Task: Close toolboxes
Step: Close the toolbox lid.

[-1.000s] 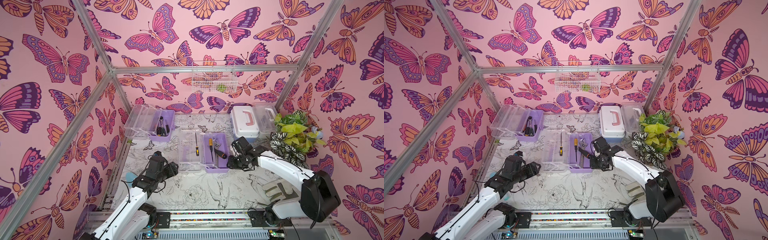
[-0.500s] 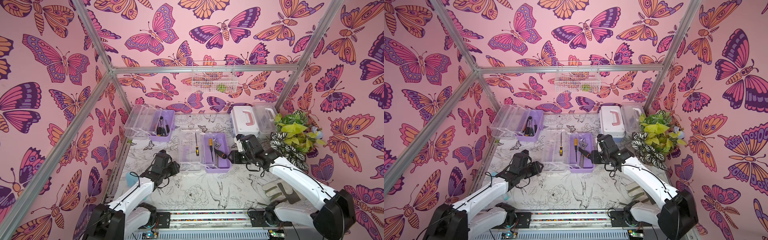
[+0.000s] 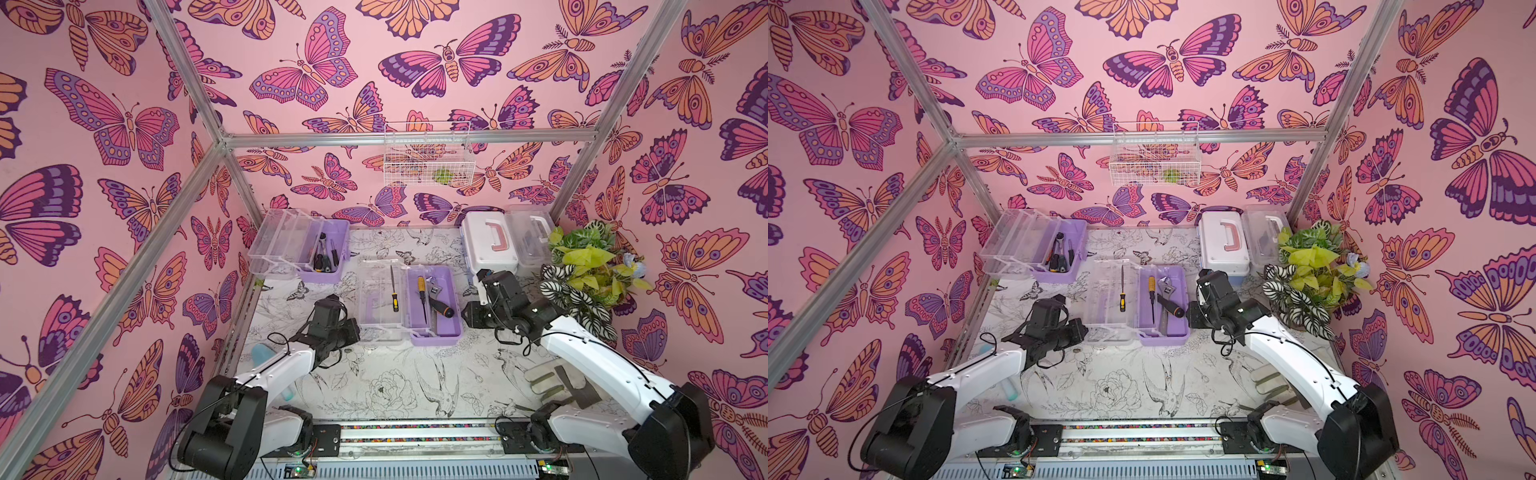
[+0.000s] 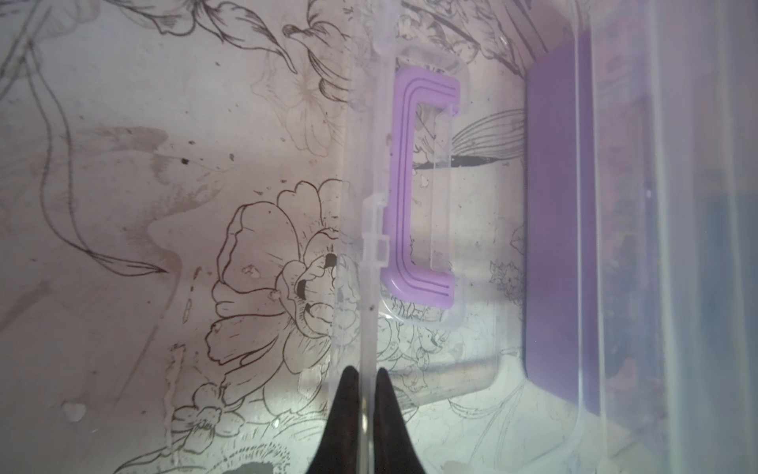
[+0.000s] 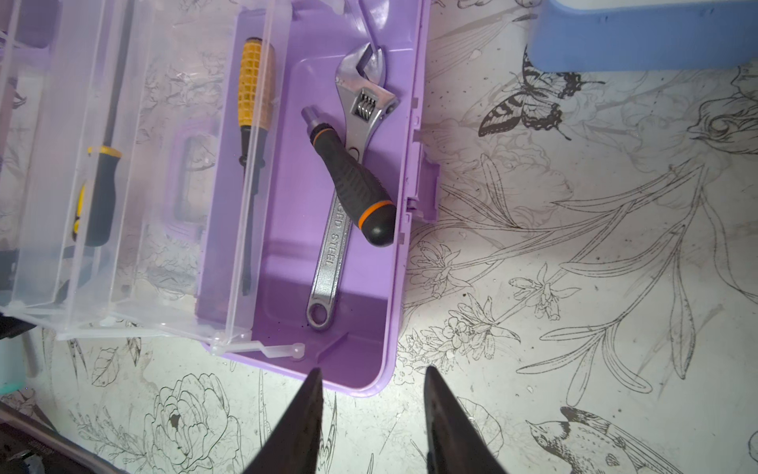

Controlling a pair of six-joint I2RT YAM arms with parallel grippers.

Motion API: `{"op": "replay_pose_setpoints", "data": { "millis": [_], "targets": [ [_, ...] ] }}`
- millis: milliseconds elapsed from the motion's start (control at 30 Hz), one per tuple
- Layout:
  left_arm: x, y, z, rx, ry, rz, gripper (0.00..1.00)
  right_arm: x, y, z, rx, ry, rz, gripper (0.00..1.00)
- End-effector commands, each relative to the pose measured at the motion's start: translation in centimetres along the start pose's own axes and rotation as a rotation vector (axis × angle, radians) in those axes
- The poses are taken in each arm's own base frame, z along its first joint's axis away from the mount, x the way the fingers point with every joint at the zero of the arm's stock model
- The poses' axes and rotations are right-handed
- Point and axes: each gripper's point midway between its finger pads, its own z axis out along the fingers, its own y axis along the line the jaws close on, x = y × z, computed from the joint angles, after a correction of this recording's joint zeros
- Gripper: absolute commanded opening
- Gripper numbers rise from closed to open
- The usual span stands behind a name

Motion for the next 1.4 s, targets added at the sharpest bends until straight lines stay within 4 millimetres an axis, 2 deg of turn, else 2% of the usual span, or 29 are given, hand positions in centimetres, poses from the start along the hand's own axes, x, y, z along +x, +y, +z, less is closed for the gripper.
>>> {"op": "replay_pose_setpoints", "data": {
  "millis": [0, 233, 300, 400, 667, 867, 1000, 1100, 1367],
  "targets": [
    [-0.6, -0.5, -1.6, -0.009, 0.007, 0.033, 0.00, 0.1, -0.6, 0.5, 0.002, 0.021, 0.038, 0.40],
    [-0.5, -1.6, -4.3, -0.058, 0.034, 0.137, 0.00, 0.0, -0.1, 1.8, -0.054, 0.055, 0.087, 0.34],
    [-0.4, -2.3, -4.8, -0.059, 0.034, 0.164, 0.00, 0.3, 0.9, 2.5, -0.109, 0.089, 0.097, 0.29],
    [-0.4, -3.2, -5.2, -0.047, 0.032, 0.187, 0.00, 0.6, 2.1, 3.6, -0.178, 0.125, 0.117, 0.28],
    [-0.7, -4.1, -6.8, -0.085, 0.011, 0.240, 0.00, 0.5, -0.6, 5.3, -0.049, 0.133, 0.104, 0.29],
    [-0.5, -5.1, -7.2, -0.068, 0.011, 0.268, 0.00, 0.9, -0.2, 6.4, -0.074, 0.160, 0.107, 0.27],
    [-0.6, -5.6, -7.8, -0.075, 0.005, 0.295, 0.00, 1.3, -0.3, 6.8, -0.073, 0.175, 0.114, 0.16],
    [-0.9, -6.2, -8.4, -0.084, -0.008, 0.320, 0.00, 1.3, 0.2, 6.8, -0.105, 0.179, 0.127, 0.13],
    [-1.1, -10.7, -10.7, -0.083, -0.056, 0.479, 0.00, 1.7, 1.1, 7.2, -0.149, 0.198, 0.144, 0.06]
  ]
}}
